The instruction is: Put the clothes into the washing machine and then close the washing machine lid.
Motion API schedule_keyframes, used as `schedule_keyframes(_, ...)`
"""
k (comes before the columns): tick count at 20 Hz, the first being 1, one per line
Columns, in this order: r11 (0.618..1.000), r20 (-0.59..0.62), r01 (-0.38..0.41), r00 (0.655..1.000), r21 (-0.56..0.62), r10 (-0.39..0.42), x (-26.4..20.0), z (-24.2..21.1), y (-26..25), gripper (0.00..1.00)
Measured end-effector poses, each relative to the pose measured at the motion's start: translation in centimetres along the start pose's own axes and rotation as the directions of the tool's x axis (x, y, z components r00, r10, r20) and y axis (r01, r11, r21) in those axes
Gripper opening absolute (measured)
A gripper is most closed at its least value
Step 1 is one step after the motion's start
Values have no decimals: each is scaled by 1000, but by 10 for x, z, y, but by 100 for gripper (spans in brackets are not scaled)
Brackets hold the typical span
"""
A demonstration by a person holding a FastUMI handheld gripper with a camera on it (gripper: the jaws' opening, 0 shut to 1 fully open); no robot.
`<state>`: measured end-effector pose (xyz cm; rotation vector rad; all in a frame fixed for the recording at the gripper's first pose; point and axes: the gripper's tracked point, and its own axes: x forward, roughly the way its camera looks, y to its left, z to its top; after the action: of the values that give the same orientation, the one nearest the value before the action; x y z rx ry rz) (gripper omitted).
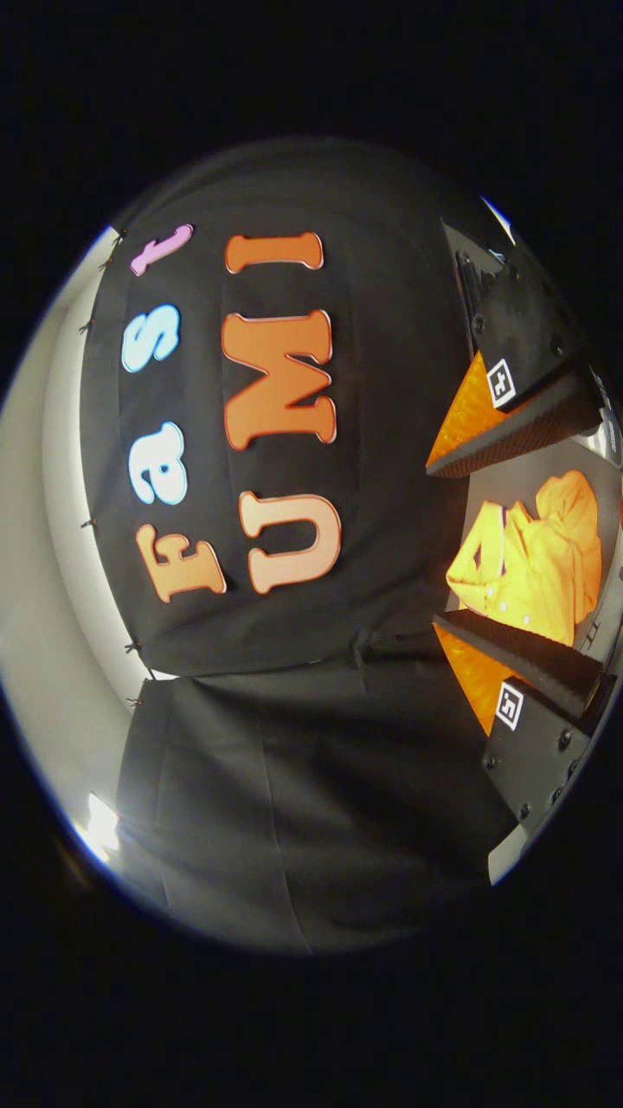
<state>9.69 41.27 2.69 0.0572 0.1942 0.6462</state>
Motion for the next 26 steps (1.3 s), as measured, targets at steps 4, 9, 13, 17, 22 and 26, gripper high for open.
schedule_keyframes(4, 1000, -200, -20, 980, 7, 21, 47, -53, 25, 99)
schedule_keyframes(9, 996, -337, -15, 940, 84, 43, 83, -107, 40, 99)
schedule_keyframes(13, 996, -421, 18, 907, 89, 21, 102, -135, 47, 99)
schedule_keyframes(17, 994, -495, 86, 868, 67, -42, 121, -173, 35, 99)
schedule_keyframes(22, 996, -458, 45, 886, -81, -77, 126, -195, 27, 99)
schedule_keyframes(26, 996, -456, 46, 887, -82, -79, 126, -193, 28, 95)
